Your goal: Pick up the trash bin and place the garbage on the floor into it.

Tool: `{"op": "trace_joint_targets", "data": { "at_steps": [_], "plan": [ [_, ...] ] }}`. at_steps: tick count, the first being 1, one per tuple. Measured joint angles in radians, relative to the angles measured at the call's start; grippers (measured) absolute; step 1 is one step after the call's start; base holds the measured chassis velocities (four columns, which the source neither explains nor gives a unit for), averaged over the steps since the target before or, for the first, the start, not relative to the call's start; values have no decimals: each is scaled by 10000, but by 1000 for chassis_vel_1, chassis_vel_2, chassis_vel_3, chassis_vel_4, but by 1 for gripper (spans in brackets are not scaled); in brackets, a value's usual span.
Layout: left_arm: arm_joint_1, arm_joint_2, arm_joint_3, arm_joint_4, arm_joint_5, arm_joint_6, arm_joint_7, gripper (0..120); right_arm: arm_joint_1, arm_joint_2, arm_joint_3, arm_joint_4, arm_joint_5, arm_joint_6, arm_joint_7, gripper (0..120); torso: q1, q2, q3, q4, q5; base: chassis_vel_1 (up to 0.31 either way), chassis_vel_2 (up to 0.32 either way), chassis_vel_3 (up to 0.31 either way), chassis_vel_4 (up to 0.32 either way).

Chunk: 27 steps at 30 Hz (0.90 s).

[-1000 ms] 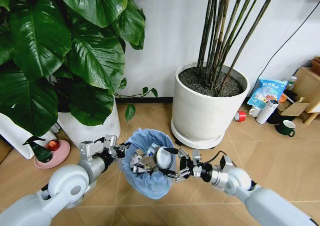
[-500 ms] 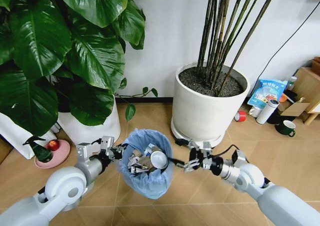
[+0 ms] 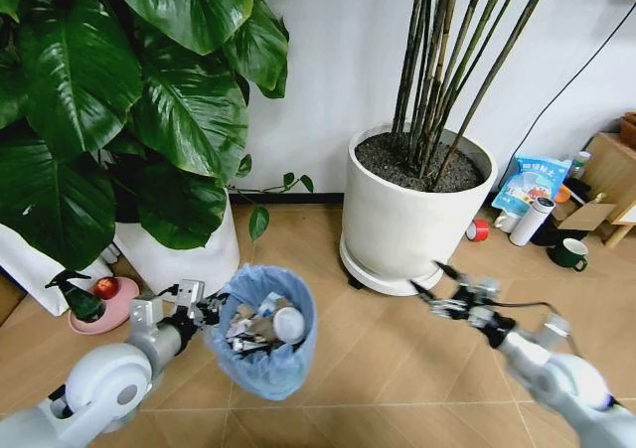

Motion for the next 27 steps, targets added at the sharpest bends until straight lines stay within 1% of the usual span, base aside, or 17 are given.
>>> {"op": "trace_joint_targets", "data": {
  "at_steps": [1, 2, 3, 4, 5, 6, 10, 11, 14, 15, 16, 18, 19, 22, 23, 27],
  "plan": [
    [84, 36, -200, 138, 23, -22, 46, 0, -780, 292, 910, 223, -215, -14, 500, 100, 0, 1, -1, -4, 0, 0, 0, 0, 0],
    [180, 37, -361, 198, 38, -31, 64, 0, -1020, 412, 1178, 262, -288, -11, 593, 100, 0, 1, -1, -7, 0, 0, 0, 0, 0],
    [180, 37, -361, 198, 38, -31, 64, 0, -1020, 412, 1178, 262, -288, -11, 593, 100, 0, 1, -1, -7, 0, 0, 0, 0, 0],
    [434, 21, -698, 259, 62, -35, 84, 0, -1323, 604, 1528, 290, -417, -12, 711, 100, 0, 0, 0, -9, 0, 0, 0, 0, 0],
    [678, -2, -991, 270, 78, -36, 113, 0, -1498, 697, 1695, 320, -465, -14, 782, 100, 0, 0, -1, -5, 3, 0, 0, 0, 0],
    [678, -2, -991, 270, 78, -36, 113, 0, -1498, 697, 1695, 320, -465, -14, 782, 100, 0, 0, -1, -5, 3, 0, 0, 0, 0],
    [1538, -201, -2296, 271, 165, -9, 223, 0, -1796, 1117, 2048, 391, -654, -32, 975, 100, 0, 0, 0, 3, 1, 0, 0, 0, 0],
    [1538, -201, -2296, 271, 165, -9, 223, 0, -1796, 1117, 2048, 391, -654, -32, 975, 100, 0, 0, 0, 3, 1, 0, 0, 0, 0],
    [2097, -354, -3228, 286, 290, -7, 316, 0, -1885, 1419, 2213, 447, -749, -15, 1121, 100, 0, -1, 0, 2, 2, 0, 0, 0, 0],
    [2097, -354, -3228, 286, 290, -7, 316, 0, -1885, 1419, 2213, 447, -749, -15, 1121, 100, 0, -1, 0, 2, 2, 0, 0, 0, 0],
    [2311, -390, -3595, 292, 347, -3, 350, 0, -1917, 1538, 2304, 452, -830, -1, 1210, 100, 0, -1, 0, 2, -2, 0, 0, 0, 0],
    [2649, -516, -4259, 303, 424, 17, 356, 0, -1958, 1688, 2355, 396, -1007, 252, 1545, 100, 0, -1, 0, 2, 4, 0, 0, 0, 0],
    [2649, -516, -4259, 303, 424, 17, 356, 0, -1958, 1688, 2355, 396, -1007, 252, 1545, 100, 0, -1, 0, 2, 4, 0, 0, 0, 0],
    [3182, -676, -4876, 302, 581, 31, 377, 0, -1992, 1945, 2414, 383, -1292, 398, 1859, 100, 0, -1, 0, 0, -1, 0, 0, 0, 0],
    [3182, -676, -4876, 302, 581, 31, 377, 0, -1992, 1945, 2414, 383, -1292, 398, 1859, 100, 0, -1, 0, 0, -1, 0, 0, 0, 0],
    [4209, -822, -5652, 169, 855, 24, 529, 0, -1938, 2509, 2532, 181, -1354, 476, 2035, 100, 1, -1, 1, 4, 1, 0, 0, 0, 0]
  ]
}}
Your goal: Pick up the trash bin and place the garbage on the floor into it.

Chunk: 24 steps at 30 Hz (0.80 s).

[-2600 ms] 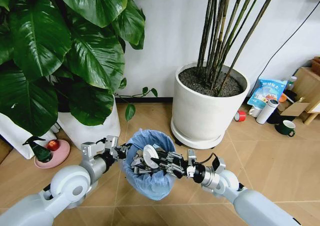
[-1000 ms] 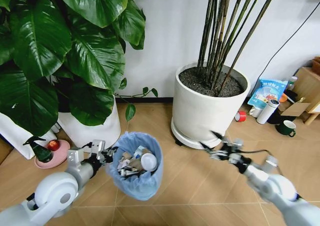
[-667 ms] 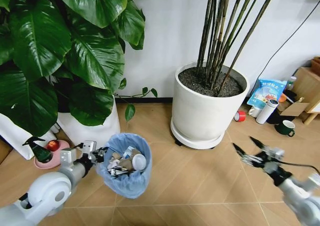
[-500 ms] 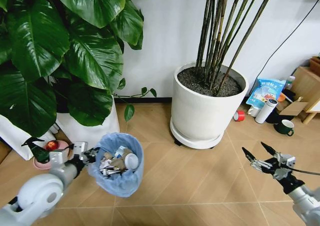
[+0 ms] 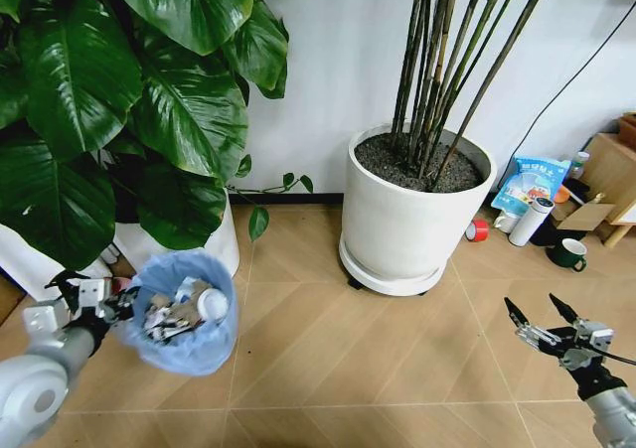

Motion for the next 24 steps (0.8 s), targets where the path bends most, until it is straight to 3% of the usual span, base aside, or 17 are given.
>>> {"op": "trace_joint_targets", "data": {
  "at_steps": [8, 24],
  "plan": [
    [300, -102, -273, -416, -15, 18, -86, 0, 115, 406, 172, -342, 206, 36, 147, 100, 0, 0, 0, -4, 1, 0, 0, 0, 0],
    [-57, -95, 171, -626, -36, 127, -427, 0, 158, 169, 142, -699, 488, 338, -247, 100, 1, 0, 1, -4, 1, 31, -25, -29, 29]
  ]
}}
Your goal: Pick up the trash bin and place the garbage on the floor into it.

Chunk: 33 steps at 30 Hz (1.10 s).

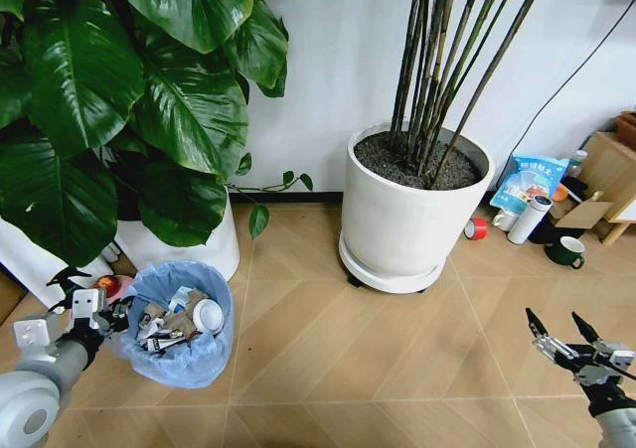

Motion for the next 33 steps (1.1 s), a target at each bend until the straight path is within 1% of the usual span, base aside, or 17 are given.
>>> {"op": "trace_joint_targets", "data": {
  "at_steps": [5, 11, 19, 20, 26, 29, 30, 33],
  "plan": [
    [-122, 30, 52, -19, -52, 28, -39, 0, 53, -131, -38, -81, 33, 9, -41, 100, -1, 0, -1, 3, 1, 115, -120, -103, 137],
    [-243, 110, 72, 50, -155, 46, -51, 0, 110, -176, -80, -123, 32, 21, -50, 100, 0, 0, 0, 0, 0, 91, -93, -88, 101],
    [-436, 193, 127, 153, -273, 62, -73, 0, 130, -217, -101, -157, 22, 34, -65, 100, 0, 0, 0, 2, 2, 102, -90, -112, 101],
    [-532, 203, 180, 181, -306, 70, -90, 0, 137, -217, -103, -157, 22, 34, -65, 100, 0, 0, 0, -1, 1, 147, -156, -153, 158],
    [-804, 246, 356, 257, -378, 97, -148, 0, 151, -255, -105, -153, 17, 49, -81, 100, 0, 0, 1, 4, -4, 219, -210, -216, 243],
    [-883, 273, 400, 301, -403, 102, -156, 0, 148, -267, -107, -169, 19, 71, -124, 100, 0, 0, -1, -1, 9, 261, -267, -264, 245],
    [-902, 279, 416, 327, -428, 105, -157, 0, 148, -273, -106, -180, 20, 86, -147, 100, -1, 0, -2, 1, -3, 255, -254, -272, 255],
    [-945, 298, 424, 352, -455, 108, -158, 0, 145, -280, -107, -195, 21, 98, -193, 100, -1, 0, -2, 2, -3, 254, -260, -250, 254]
  ]
}}
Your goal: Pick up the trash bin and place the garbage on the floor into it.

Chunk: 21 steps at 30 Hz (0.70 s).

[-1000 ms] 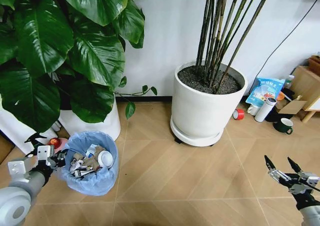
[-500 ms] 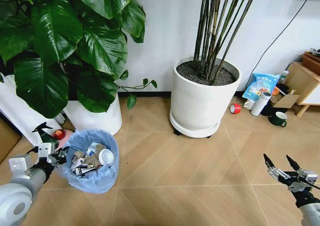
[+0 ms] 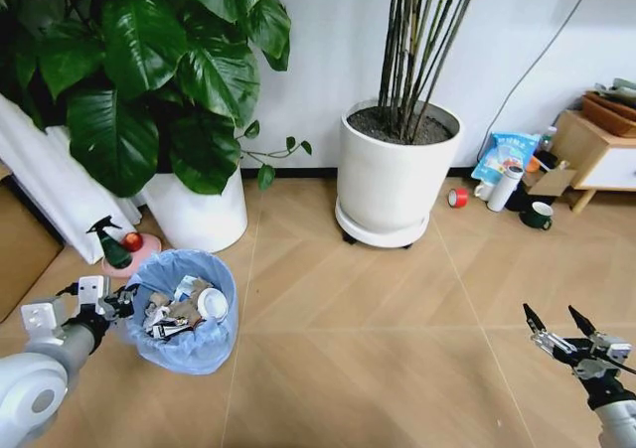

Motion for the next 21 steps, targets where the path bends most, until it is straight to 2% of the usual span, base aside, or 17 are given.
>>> {"op": "trace_joint_targets", "data": {
  "at_steps": [3, 7, 9, 12, 21],
  "plan": [
    [-47, 19, 12, 13, -27, 2, -1, 0, 3, -4, 0, -25, 8, 23, -35, 100, -1, 0, 0, -2, 10, 247, -200, -230, 215],
    [-76, 40, 21, 40, -65, 7, -2, 0, 8, -18, 3, -57, 16, 52, -81, 100, -1, 0, 0, 0, -2, 183, -149, -192, 127],
    [-108, 53, 21, 52, -84, 9, -8, 0, 8, -25, 8, -64, 16, 62, -111, 100, 0, 0, 1, -1, 8, 161, -102, -158, 105],
    [-129, 55, 25, 52, -100, 10, -10, 0, 6, -32, 31, -64, 16, 77, -146, 100, 0, 0, 1, -1, -1, 119, -62, -140, 91],
    [-186, 118, -34, 52, -236, 31, -16, 0, -21, -54, 64, -72, 8, 122, -240, 100, 1, 0, 3, 0, 3, 131, -72, -132, 75]
  ]
}}
